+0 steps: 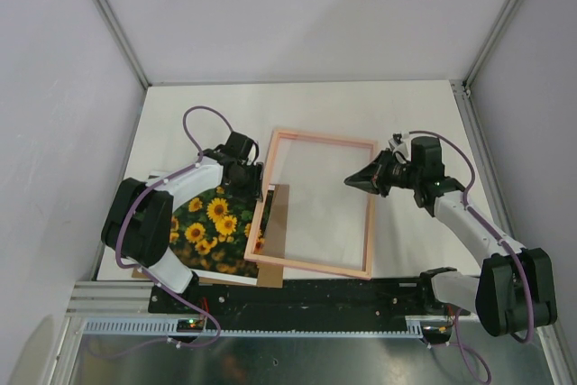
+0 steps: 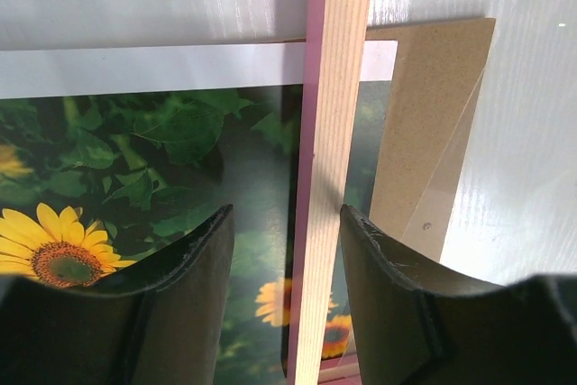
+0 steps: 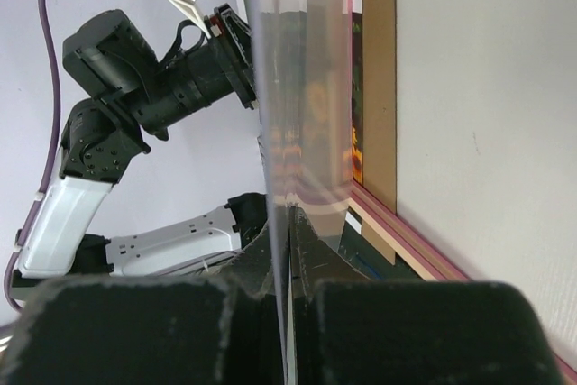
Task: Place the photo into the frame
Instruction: Place the glass panel at the frame body.
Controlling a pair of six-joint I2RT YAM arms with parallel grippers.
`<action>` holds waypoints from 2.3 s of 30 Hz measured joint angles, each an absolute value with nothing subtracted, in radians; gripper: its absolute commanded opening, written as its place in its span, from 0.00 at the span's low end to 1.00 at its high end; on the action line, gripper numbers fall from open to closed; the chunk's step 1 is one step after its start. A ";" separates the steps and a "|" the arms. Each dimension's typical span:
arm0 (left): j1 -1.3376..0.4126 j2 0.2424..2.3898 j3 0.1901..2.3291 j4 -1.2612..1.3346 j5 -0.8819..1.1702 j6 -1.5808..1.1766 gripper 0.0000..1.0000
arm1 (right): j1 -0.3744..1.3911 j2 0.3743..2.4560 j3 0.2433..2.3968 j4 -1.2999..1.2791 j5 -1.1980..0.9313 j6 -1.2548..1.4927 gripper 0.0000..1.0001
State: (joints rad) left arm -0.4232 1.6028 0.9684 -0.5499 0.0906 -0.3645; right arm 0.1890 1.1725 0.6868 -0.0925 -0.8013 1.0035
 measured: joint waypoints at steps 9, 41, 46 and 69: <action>-0.423 1.603 0.963 -0.544 0.093 -0.364 0.55 | 0.206 1.172 0.687 -0.091 -0.793 1.002 0.00; -0.427 1.603 0.963 -0.544 0.113 -0.358 0.55 | 0.241 1.181 0.688 -0.008 -0.767 1.048 0.00; -0.427 1.602 0.963 -0.544 0.117 -0.358 0.54 | 0.250 1.191 0.689 -0.002 -0.763 1.051 0.00; -0.428 1.602 0.961 -0.543 0.134 -0.358 0.54 | 0.271 1.239 0.694 0.020 -0.746 1.041 0.00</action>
State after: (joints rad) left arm -0.4278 1.6024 0.9611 -0.5434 0.1337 -0.3576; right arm 0.2714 1.2392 0.6945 0.0200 -0.7464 1.0409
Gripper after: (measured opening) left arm 0.545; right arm 0.010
